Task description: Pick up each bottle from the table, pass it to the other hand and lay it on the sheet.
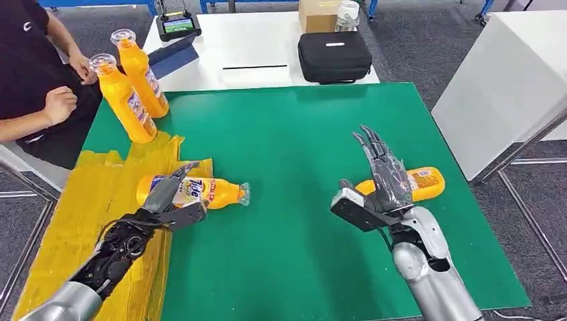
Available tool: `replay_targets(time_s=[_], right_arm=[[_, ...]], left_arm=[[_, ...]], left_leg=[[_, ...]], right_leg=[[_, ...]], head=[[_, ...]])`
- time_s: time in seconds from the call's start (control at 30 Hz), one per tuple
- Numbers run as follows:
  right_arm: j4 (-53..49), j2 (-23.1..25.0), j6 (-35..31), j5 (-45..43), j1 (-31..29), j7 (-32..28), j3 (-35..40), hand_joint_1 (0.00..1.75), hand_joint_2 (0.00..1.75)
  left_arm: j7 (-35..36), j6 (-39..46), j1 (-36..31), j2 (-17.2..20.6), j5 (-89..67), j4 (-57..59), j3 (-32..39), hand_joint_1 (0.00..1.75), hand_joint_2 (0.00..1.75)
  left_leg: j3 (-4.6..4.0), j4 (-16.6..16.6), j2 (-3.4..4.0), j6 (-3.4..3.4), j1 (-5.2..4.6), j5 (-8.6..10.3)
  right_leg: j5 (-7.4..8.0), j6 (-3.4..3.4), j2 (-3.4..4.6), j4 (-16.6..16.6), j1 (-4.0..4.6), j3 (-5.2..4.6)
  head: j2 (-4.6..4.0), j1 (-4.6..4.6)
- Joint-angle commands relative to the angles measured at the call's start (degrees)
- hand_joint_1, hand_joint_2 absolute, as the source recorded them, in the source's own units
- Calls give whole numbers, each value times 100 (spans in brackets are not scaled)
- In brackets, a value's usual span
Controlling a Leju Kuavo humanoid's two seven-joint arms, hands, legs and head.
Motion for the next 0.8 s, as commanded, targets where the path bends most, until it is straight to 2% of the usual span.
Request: replay_targets(time_s=[0.03, 0.37, 0.5, 0.63, 0.67, 0.8], right_arm=[[64, 57, 26, 139, 3, 101, -59, 0, 0], [9, 111, 82, 221, 29, 147, -73, 0, 0], [-84, 164, 106, 339, 92, 190, -160, 0, 0], [-247, 128, 72, 378, 159, 203, -298, 0, 0], [-267, 129, 61, 377, 151, 202, -323, 0, 0], [-348, 105, -89, 368, 104, 138, -450, 0, 0]], left_arm=[[82, -378, -208, -6, -46, 353, -88, 0, 0], [160, -458, -247, -30, -157, 423, -165, 0, 0], [101, -440, -209, -113, 18, 326, 22, 0, 0], [-54, 87, -73, -361, 859, -168, 830, 0, 0], [-155, 223, -33, -458, 1260, -389, 1128, 0, 0], [-792, 625, 257, -657, 3369, -1701, 2211, 0, 0]], left_leg=[[18, -4, 3, -3, -1, -6], [23, -6, 9, -3, -6, -5], [19, -6, 5, -3, -5, -5], [15, -3, 2, -2, -5, -5], [34, -5, 4, -4, -8, -12], [-12, 6, 0, 0, 1, -1]], right_leg=[[-7, -3, -1, -2, -1, 17], [-7, -3, 2, -1, -4, 21], [-7, -3, 0, -2, -3, 18], [-8, -3, -4, 0, -3, 15], [-16, -4, -4, 1, -6, 32], [-3, 0, -5, 4, 2, -9]], head=[[0, -2], [0, 0], [0, 0], [0, 0], [0, 0], [0, 0]])
